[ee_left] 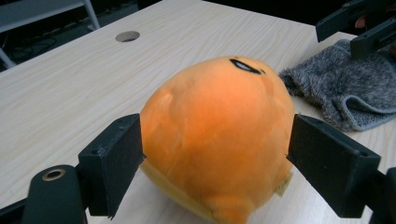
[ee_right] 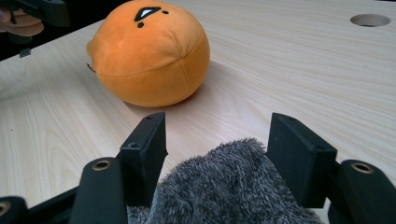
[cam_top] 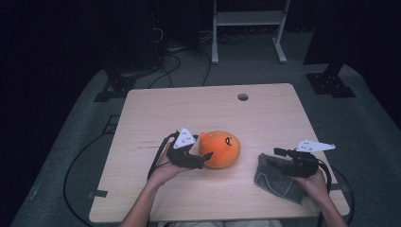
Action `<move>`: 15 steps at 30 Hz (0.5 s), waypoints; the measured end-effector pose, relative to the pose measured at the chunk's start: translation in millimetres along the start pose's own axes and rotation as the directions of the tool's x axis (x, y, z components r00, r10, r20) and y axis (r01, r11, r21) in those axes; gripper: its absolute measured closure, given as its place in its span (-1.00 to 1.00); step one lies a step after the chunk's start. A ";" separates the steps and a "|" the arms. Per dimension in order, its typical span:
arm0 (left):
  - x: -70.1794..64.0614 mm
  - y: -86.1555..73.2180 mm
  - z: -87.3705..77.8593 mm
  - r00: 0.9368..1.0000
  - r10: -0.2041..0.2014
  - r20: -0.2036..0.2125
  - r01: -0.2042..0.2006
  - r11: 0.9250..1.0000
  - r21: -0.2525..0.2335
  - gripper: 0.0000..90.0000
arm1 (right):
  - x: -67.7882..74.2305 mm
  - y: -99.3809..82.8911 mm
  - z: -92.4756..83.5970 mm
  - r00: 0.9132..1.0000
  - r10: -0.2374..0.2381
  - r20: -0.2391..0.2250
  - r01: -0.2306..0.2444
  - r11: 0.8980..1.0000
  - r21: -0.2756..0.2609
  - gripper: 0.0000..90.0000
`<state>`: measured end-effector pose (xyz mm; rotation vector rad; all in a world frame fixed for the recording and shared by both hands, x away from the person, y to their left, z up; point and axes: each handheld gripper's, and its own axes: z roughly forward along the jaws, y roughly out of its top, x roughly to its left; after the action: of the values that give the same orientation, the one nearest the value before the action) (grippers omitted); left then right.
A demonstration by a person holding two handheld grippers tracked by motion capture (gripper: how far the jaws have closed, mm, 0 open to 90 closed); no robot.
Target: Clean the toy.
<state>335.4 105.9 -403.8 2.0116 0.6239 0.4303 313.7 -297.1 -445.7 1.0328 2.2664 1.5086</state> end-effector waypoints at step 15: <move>-0.1 -37.6 -18.3 0.998 -0.044 -0.036 0.045 0.999 0.027 -0.67 | -0.6 -1.1 -3.1 1.000 -0.002 0.008 0.002 1.000 0.001 -0.20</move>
<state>316.1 134.2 -427.7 2.0161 0.6990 0.4337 312.0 -300.0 -445.4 1.0344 2.2625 1.5000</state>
